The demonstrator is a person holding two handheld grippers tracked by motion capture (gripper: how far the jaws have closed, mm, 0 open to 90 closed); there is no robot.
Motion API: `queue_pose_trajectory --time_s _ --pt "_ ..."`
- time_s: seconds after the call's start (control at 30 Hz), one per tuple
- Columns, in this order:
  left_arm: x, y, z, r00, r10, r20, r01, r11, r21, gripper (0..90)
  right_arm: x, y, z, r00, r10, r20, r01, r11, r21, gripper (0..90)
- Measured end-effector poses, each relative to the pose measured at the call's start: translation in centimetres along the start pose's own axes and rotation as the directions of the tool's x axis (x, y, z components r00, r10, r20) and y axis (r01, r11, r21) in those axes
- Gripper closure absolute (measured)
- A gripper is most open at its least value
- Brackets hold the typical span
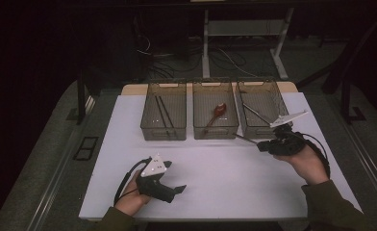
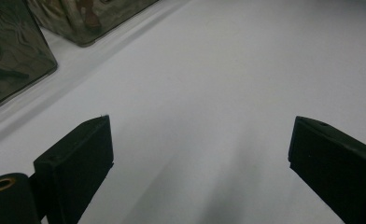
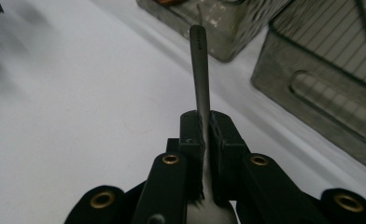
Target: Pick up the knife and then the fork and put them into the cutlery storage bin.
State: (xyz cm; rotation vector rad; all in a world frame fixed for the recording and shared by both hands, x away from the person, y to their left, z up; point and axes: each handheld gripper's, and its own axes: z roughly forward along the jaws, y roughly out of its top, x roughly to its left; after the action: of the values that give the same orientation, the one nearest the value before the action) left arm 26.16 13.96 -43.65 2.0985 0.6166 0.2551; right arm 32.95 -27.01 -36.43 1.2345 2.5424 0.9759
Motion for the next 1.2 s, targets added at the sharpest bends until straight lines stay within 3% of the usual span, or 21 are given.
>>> queue_pose_trajectory --time_s 0.4,0.73,1.2 --pt "0.1 -0.1 0.1 1.0000 -0.008 0.000 0.008 1.0000 0.001 5.8 -1.7 0.2 -3.0 0.9991 0.036 0.021 -0.034 0.995 -0.098 84.4" --pt "0.2 -0.1 0.0 0.9999 -0.014 -0.005 0.014 0.9999 0.002 5.8 -3.9 0.9 -3.8 0.9954 0.077 0.056 -0.067 0.986 -0.152 84.4" --pt "0.2 -0.1 0.1 0.9998 -0.021 -0.005 0.021 0.9997 -0.009 5.8 -7.7 3.2 -3.0 0.9827 0.126 0.136 -0.107 0.985 -0.137 84.4"
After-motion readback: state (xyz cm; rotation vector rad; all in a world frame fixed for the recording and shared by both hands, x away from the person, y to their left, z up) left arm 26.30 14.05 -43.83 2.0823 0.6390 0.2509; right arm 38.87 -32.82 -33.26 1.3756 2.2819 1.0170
